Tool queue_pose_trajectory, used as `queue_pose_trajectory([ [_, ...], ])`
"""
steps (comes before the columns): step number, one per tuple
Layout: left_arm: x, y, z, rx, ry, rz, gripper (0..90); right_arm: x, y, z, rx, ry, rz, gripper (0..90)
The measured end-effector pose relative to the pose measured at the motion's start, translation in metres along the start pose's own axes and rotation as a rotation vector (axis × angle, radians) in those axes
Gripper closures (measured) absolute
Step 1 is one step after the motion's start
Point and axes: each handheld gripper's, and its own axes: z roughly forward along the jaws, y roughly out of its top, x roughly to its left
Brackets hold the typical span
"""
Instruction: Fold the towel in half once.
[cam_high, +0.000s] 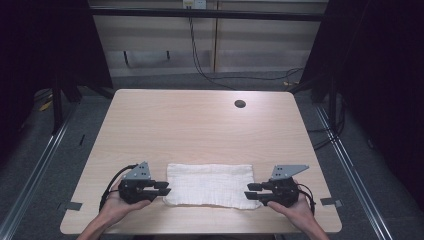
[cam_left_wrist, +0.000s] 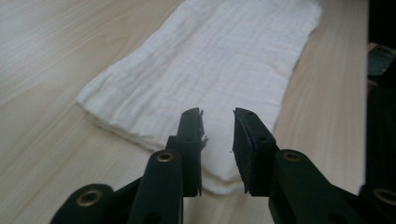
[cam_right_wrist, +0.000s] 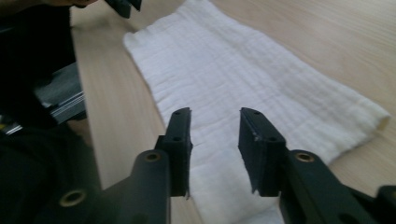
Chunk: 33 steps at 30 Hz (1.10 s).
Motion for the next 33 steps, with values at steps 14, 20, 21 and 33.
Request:
queue_pose_trajectory([
  [14, 0.012, -0.002, 0.029, 0.088, 0.016, 0.015, 72.0, -0.009, 0.01, 0.05, 0.118, -0.097, -0.04, 55.6],
  [20, 0.007, -0.002, 0.031, 0.093, 0.012, 0.027, 73.3, -0.003, 0.005, 0.061, 0.197, -0.171, -0.096, 56.5],
  [21, 0.006, -0.001, 0.031, 0.099, 0.008, 0.038, 74.5, -0.003, 0.004, 0.061, 0.184, -0.169, -0.103, 58.7],
  [33, -0.011, 0.011, 0.05, 0.104, -0.043, 0.037, 86.8, -0.013, -0.006, 0.038, 0.209, -0.188, -0.051, 86.1],
])
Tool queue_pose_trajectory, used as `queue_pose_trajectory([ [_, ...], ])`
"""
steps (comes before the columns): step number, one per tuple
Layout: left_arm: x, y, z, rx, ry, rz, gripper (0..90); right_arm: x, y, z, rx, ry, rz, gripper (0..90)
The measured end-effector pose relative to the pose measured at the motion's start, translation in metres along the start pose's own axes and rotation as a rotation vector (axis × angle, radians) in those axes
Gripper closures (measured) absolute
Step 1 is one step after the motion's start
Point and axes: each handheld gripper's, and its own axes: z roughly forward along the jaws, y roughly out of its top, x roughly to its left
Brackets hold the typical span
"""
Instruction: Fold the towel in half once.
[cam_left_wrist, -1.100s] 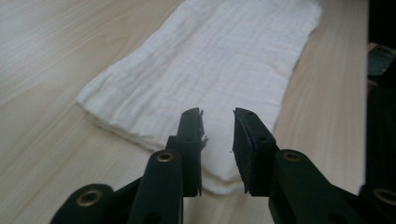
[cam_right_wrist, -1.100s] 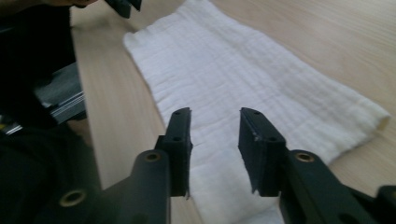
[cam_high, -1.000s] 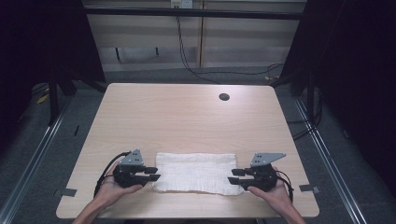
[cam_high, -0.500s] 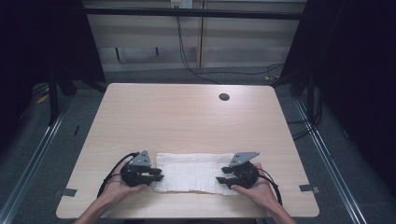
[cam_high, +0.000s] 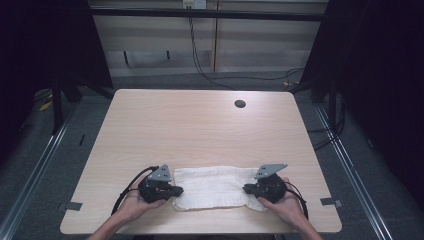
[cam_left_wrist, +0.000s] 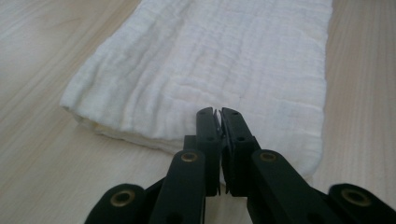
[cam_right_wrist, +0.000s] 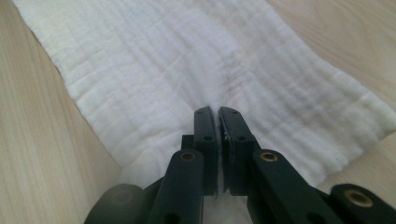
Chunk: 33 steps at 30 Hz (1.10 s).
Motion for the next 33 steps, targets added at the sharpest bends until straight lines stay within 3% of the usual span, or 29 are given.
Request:
queue_pose_trajectory([
  [1, -0.002, 0.001, 0.003, -0.014, -0.009, -0.004, 86.7, -0.001, -0.006, -0.005, 0.002, -0.01, 0.008, 85.9],
  [3, -0.006, 0.003, 0.004, 0.005, -0.029, 0.004, 86.6, -0.001, -0.008, -0.007, 0.0, -0.012, 0.012, 85.3],
  [7, -0.007, 0.003, 0.003, -0.007, -0.063, -0.02, 79.4, 0.004, -0.012, -0.014, -0.006, -0.019, 0.028, 72.9],
  [8, -0.006, 0.003, 0.002, -0.015, -0.057, -0.05, 74.7, 0.004, -0.01, -0.015, -0.023, -0.004, 0.027, 71.0],
  [11, 0.0, 0.01, -0.004, -0.047, -0.019, -0.075, 66.6, 0.009, -0.002, -0.023, -0.08, 0.02, 0.035, 70.6],
  [16, 0.013, 0.024, -0.013, -0.106, 0.033, -0.092, 58.1, 0.028, 0.015, -0.027, -0.141, 0.054, 0.025, 66.5],
  [20, 0.032, 0.032, -0.012, -0.078, 0.061, -0.101, 54.5, 0.047, 0.032, -0.019, -0.145, 0.116, -0.016, 64.8],
  [24, 0.053, 0.029, -0.006, -0.089, 0.084, -0.16, 52.4, 0.061, 0.05, -0.012, -0.136, 0.171, -0.046, 63.3],
  [28, 0.056, 0.026, -0.008, -0.1, 0.088, -0.171, 50.8, 0.078, 0.061, 0.008, -0.118, 0.216, -0.083, 61.9],
  [33, 0.056, 0.018, -0.011, -0.096, 0.097, -0.182, 47.5, 0.099, 0.073, 0.041, -0.025, 0.247, -0.176, 61.5],
])
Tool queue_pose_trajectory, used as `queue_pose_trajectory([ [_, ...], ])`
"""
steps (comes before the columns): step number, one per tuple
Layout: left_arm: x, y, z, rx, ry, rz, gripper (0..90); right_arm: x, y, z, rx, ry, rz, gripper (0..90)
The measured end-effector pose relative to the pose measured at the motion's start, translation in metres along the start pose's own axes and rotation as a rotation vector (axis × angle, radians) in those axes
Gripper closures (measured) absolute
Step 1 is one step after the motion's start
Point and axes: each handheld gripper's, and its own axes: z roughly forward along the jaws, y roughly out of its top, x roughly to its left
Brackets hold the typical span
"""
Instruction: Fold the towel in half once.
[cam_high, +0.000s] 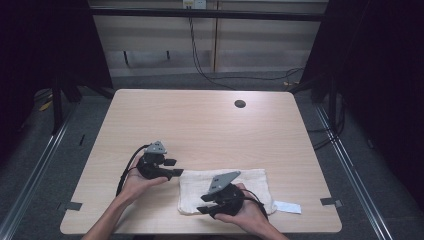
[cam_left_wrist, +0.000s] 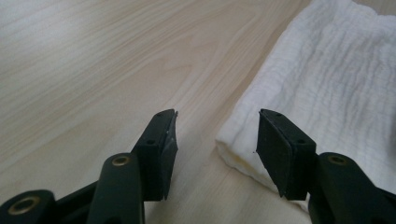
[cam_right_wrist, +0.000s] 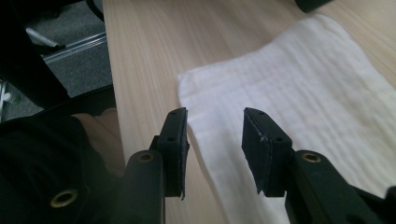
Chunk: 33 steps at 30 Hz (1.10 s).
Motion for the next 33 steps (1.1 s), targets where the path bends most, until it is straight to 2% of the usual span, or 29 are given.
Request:
queue_pose_trajectory([
  [6, 0.007, -0.006, -0.006, -0.007, 0.022, -0.024, 45.6, 0.001, 0.021, 0.02, -0.011, 0.056, -0.034, 64.8],
  [8, 0.009, -0.007, -0.006, -0.005, 0.027, -0.029, 44.9, 0.004, 0.023, 0.028, -0.003, 0.069, -0.036, 66.2],
  [9, 0.009, -0.007, -0.006, -0.006, 0.023, -0.03, 43.9, 0.004, 0.023, 0.033, -0.005, 0.09, -0.05, 69.8],
  [10, 0.009, -0.008, -0.006, -0.005, 0.012, -0.032, 43.2, 0.006, 0.024, 0.036, 0.007, 0.094, -0.052, 70.6],
  [11, 0.008, -0.008, -0.005, -0.006, 0.014, -0.035, 43.1, 0.008, 0.024, 0.039, -0.004, 0.082, -0.073, 70.8],
  [13, 0.007, -0.007, -0.004, -0.007, 0.013, -0.033, 43.2, 0.008, 0.025, 0.043, -0.011, 0.099, -0.068, 70.4],
  [15, 0.007, -0.006, -0.004, -0.006, 0.013, -0.02, 43.0, 0.008, 0.025, 0.047, 0.004, 0.084, -0.075, 68.2],
  [16, 0.007, -0.005, -0.004, -0.003, 0.011, -0.016, 43.0, 0.008, 0.025, 0.048, -0.004, 0.093, -0.072, 68.0],
  [21, 0.007, -0.004, -0.001, -0.015, 0.013, -0.029, 42.6, 0.007, 0.026, 0.048, -0.027, 0.097, -0.072, 67.7],
  [23, 0.007, -0.004, -0.001, -0.002, 0.017, -0.024, 42.6, 0.008, 0.026, 0.049, -0.016, 0.092, -0.082, 67.7],
  [27, 0.006, -0.004, 0.0, 0.007, 0.02, -0.019, 42.6, 0.009, 0.02, 0.055, 0.011, 0.094, -0.071, 65.8],
  [29, 0.006, -0.004, 0.001, 0.01, 0.02, -0.017, 42.6, 0.011, 0.018, 0.059, 0.026, 0.071, -0.084, 64.1],
  [30, 0.006, -0.004, 0.001, 0.011, 0.02, -0.016, 42.6, 0.012, 0.018, 0.059, 0.022, 0.076, -0.088, 63.9],
  [31, 0.006, -0.004, 0.001, 0.011, 0.02, -0.016, 42.6, 0.013, 0.018, 0.059, 0.025, 0.079, -0.097, 64.8],
  [33, 0.006, -0.004, 0.002, 0.009, 0.016, -0.016, 42.7, 0.015, 0.016, 0.059, 0.018, 0.053, -0.107, 68.2],
])
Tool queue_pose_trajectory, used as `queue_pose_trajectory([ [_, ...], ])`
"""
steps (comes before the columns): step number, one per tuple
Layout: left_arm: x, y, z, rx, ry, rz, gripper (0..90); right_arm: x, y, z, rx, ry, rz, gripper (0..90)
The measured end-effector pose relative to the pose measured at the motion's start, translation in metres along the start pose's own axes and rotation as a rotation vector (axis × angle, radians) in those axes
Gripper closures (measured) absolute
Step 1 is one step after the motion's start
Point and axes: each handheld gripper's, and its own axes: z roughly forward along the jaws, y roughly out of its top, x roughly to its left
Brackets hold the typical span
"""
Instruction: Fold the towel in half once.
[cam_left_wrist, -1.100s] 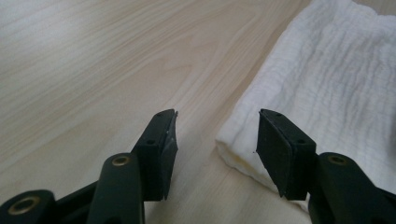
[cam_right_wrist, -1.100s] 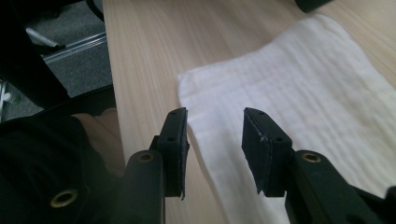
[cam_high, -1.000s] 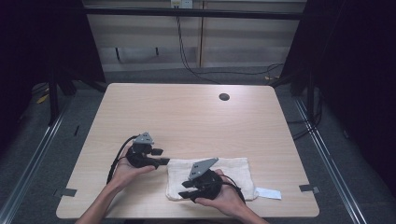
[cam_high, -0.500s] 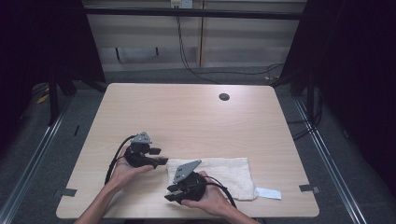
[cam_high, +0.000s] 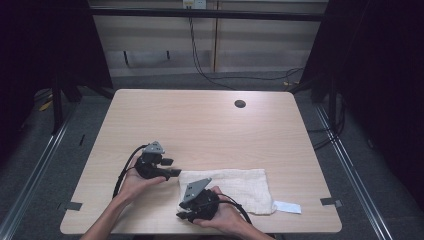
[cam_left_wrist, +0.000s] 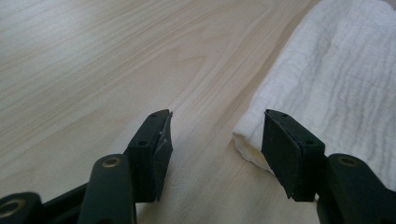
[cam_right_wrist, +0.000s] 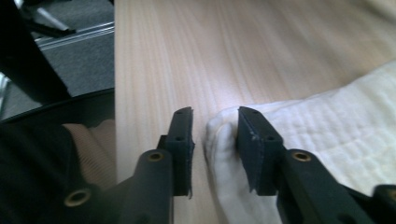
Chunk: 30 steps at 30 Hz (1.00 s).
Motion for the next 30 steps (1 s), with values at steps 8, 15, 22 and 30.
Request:
queue_pose_trajectory([
  [8, -0.003, 0.001, 0.009, 0.014, -0.022, 0.008, 44.6, -0.003, -0.002, -0.001, -0.004, -0.009, 0.008, 83.9],
  [15, -0.014, 0.008, 0.021, 0.065, -0.061, 0.073, 55.7, -0.005, -0.002, -0.001, 0.003, 0.007, 0.029, 85.0],
  [22, -0.017, 0.006, 0.024, 0.098, -0.031, 0.105, 56.9, -0.006, -0.002, -0.001, -0.001, 0.008, 0.038, 85.0],
  [30, -0.02, 0.005, 0.021, 0.098, -0.043, 0.11, 85.4, -0.008, -0.001, -0.003, 0.006, 0.033, 0.068, 85.8],
])
